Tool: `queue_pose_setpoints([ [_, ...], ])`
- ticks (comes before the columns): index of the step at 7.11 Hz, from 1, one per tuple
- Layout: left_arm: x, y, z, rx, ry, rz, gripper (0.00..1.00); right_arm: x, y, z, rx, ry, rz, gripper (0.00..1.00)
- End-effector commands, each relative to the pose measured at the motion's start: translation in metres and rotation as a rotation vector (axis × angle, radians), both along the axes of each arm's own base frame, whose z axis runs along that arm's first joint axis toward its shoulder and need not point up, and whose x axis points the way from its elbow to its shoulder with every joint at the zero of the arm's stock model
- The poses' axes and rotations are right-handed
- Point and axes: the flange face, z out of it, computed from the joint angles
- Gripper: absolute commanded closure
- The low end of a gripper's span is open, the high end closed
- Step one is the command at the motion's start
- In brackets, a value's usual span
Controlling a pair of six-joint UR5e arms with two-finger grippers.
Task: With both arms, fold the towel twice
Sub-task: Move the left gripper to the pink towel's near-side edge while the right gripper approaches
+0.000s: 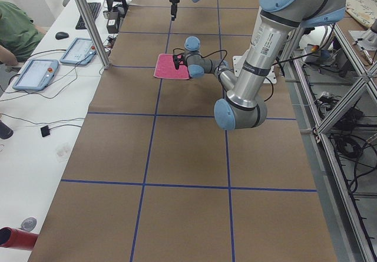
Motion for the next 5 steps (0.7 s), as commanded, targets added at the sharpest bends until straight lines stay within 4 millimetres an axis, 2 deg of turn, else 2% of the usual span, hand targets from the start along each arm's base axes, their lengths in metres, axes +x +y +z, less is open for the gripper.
queue_pose_setpoints([
  [1, 0.006, -0.001, 0.008, -0.005, -0.014, 0.002, 0.01, -0.025, 0.008, -0.024, -0.039, -0.067, 0.038, 0.0],
  [3, 0.01, -0.002, 0.014, -0.013, -0.028, 0.003, 0.03, -0.04, 0.013, -0.033, -0.048, -0.076, 0.033, 0.0],
  [5, 0.012, -0.002, 0.013, -0.012, -0.026, 0.005, 0.17, -0.043, 0.017, -0.04, -0.058, -0.087, 0.033, 0.0],
])
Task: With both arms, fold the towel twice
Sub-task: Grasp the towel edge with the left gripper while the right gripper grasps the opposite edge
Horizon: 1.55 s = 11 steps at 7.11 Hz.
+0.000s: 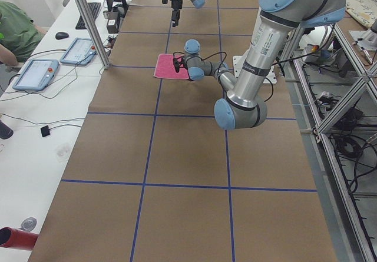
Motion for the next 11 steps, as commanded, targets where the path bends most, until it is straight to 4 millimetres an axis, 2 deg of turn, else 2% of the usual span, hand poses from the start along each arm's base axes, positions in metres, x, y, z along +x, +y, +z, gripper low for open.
queue_pose_setpoints([
  [1, 0.004, -0.002, -0.001, -0.003, -0.002, 0.0, 0.22, -0.005, 0.004, -0.004, -0.005, -0.006, -0.005, 0.0],
  [4, 0.013, -0.007, -0.002, -0.006, -0.01, 0.001, 0.26, -0.006, 0.005, -0.004, -0.006, -0.007, -0.009, 0.0],
  [5, 0.014, -0.007, -0.002, -0.007, -0.01, 0.0, 0.34, -0.006, 0.005, -0.004, -0.005, -0.008, -0.009, 0.0],
  [6, 0.013, -0.008, -0.002, -0.007, -0.01, -0.001, 0.43, -0.007, 0.006, -0.004, -0.001, -0.011, -0.011, 0.0],
  [7, 0.013, -0.007, -0.004, -0.009, -0.007, 0.0, 0.61, -0.009, 0.007, -0.004, 0.002, -0.012, -0.014, 0.0],
  [8, 0.013, -0.008, -0.007, -0.008, -0.004, -0.003, 0.88, -0.014, 0.011, -0.004, -0.001, -0.013, -0.022, 0.0],
  [9, 0.012, -0.008, -0.009, -0.006, 0.0, -0.005, 1.0, -0.019, 0.013, -0.004, -0.001, -0.012, -0.026, 0.0],
  [11, 0.011, -0.009, -0.009, -0.007, 0.0, -0.005, 1.0, -0.036, 0.022, -0.006, -0.016, -0.004, -0.004, 0.01],
])
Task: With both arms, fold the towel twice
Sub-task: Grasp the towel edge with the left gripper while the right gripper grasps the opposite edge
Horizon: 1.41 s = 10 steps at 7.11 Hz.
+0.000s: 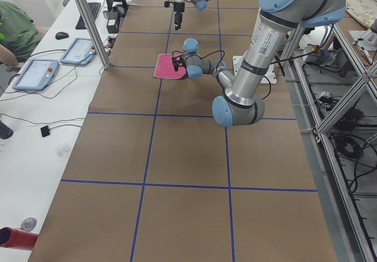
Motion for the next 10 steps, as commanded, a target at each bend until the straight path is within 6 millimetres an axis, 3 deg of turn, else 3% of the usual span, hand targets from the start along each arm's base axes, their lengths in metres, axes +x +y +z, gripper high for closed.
queue_pose_setpoints([
  [1, -0.002, -0.001, -0.001, -0.001, 0.001, -0.002, 1.0, -0.024, 0.009, -0.011, -0.02, -0.004, 0.02, 0.01],
  [3, -0.005, -0.003, -0.004, 0.001, 0.008, -0.008, 1.0, -0.075, 0.036, -0.027, -0.037, -0.002, 0.052, 0.01],
  [4, -0.006, -0.004, -0.004, 0.002, 0.009, -0.009, 1.0, -0.094, 0.043, -0.049, -0.11, -0.035, 0.085, 0.01],
  [6, -0.006, -0.004, -0.005, 0.002, 0.011, -0.009, 1.0, -0.136, 0.064, -0.045, -0.122, -0.006, 0.129, 0.02],
  [8, -0.007, -0.004, -0.007, 0.002, 0.014, -0.01, 1.0, -0.157, 0.061, -0.062, -0.195, -0.025, 0.151, 0.02],
  [10, -0.007, -0.004, -0.008, 0.003, 0.015, -0.01, 1.0, -0.173, 0.076, -0.055, -0.199, -0.007, 0.122, 0.02],
])
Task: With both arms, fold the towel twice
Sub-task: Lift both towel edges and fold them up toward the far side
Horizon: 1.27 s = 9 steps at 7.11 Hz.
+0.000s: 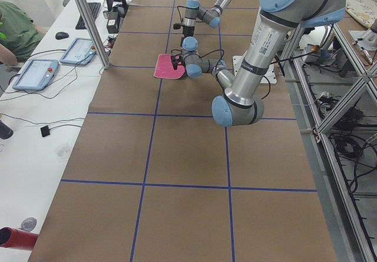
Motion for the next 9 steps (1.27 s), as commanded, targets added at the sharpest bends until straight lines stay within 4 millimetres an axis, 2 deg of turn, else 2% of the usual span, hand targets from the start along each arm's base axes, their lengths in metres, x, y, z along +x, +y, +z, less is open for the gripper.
queue_pose_setpoints([
  [1, -0.0013, 0.0008, -0.0027, 0.003, 0.005, 0.001, 1.0, -0.0098, 0.0091, 0.0081, -0.008, 0.016, -0.018, 0.02],
  [5, -0.0013, 0.0008, -0.0027, 0.003, 0.005, 0.001, 1.0, -0.0109, 0.0085, 0.017, -0.009, 0.028, -0.02, 0.02],
  [7, -0.0013, 0.0008, -0.0027, 0.003, 0.005, 0.001, 1.0, -0.012, 0.0078, 0.0152, -0.013, 0.025, -0.018, 0.19],
  [8, -0.0013, 0.0008, -0.0027, 0.003, 0.005, 0.001, 1.0, -0.0123, 0.0077, 0.0159, -0.017, 0.026, -0.017, 0.34],
  [9, -0.0013, 0.0008, -0.0027, 0.003, 0.005, 0.001, 1.0, -0.0122, 0.0077, 0.0157, -0.017, 0.024, -0.016, 0.58],
])
